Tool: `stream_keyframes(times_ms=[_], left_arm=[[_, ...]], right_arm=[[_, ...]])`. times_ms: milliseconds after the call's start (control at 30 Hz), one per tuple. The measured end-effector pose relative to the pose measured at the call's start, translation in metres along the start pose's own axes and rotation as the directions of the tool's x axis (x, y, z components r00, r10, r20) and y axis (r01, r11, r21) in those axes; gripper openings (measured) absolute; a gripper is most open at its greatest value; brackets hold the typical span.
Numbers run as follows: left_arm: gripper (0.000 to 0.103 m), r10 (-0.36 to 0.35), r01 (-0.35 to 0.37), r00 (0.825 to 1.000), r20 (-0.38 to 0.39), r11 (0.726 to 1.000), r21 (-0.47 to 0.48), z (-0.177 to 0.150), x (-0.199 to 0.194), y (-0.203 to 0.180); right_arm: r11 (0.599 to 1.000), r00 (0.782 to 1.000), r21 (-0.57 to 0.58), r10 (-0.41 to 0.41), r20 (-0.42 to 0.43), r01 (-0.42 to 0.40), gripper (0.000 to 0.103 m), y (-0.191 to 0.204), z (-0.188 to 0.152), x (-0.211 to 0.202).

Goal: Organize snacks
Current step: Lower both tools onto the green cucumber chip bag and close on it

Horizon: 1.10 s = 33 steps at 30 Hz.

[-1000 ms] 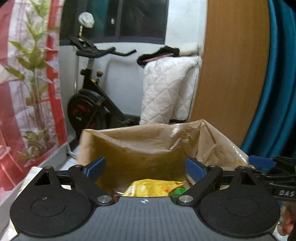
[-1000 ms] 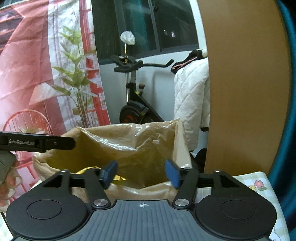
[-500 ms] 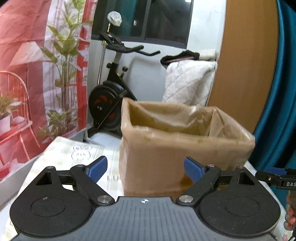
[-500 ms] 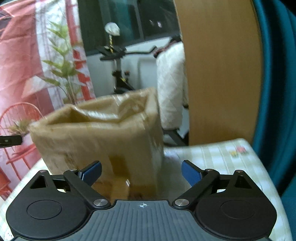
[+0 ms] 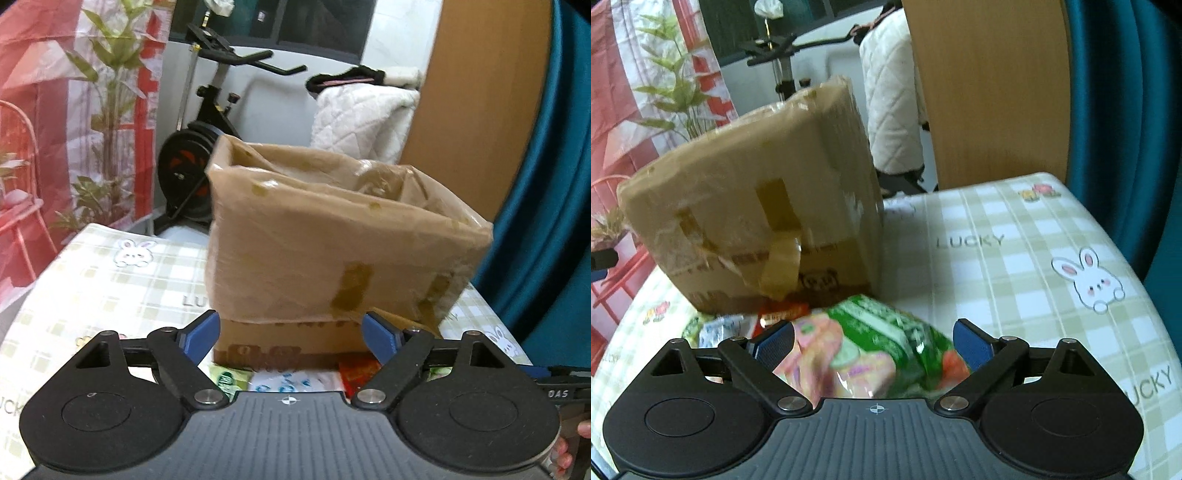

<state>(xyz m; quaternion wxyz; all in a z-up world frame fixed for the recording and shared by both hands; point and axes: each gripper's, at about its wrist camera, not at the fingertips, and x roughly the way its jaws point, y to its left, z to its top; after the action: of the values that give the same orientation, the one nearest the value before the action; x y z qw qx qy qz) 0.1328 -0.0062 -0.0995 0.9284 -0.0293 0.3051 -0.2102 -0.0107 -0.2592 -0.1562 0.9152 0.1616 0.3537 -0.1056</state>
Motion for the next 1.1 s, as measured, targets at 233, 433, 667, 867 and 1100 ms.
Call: stream_keyframes(times_ms=[233,433,667,867,1100], left_arm=[[0.081,-0.134,0.138,0.989,-0.067,0.988,0.064,-0.013,0.019,-0.032],[0.081,-0.306,0.333,0.929,-0.208,0.936,0.112,-0.032,0.060,-0.071],[0.079,-0.396,0.438,0.866,-0.305,0.895,0.082,-0.049,0.103,-0.090],[0.080,-0.466,0.508,0.804,-0.370,0.861,0.020,-0.061,0.129,-0.097],[0.081,-0.548,0.552,0.729,-0.409,0.825,-0.122,-0.073,0.148,-0.094]], right_arm=[[0.999,0.996,-0.036,0.025,-0.086,-0.028,0.085,0.000,-0.023,0.009],[0.996,0.993,-0.073,0.047,-0.109,-0.055,0.079,0.001,-0.035,0.014],[0.987,0.990,-0.122,0.088,-0.113,-0.101,0.055,0.001,-0.040,0.014],[0.981,0.988,-0.147,0.112,-0.105,-0.127,0.039,-0.004,-0.040,0.010],[0.979,0.988,-0.153,0.117,-0.103,-0.132,0.033,-0.009,-0.040,0.004]])
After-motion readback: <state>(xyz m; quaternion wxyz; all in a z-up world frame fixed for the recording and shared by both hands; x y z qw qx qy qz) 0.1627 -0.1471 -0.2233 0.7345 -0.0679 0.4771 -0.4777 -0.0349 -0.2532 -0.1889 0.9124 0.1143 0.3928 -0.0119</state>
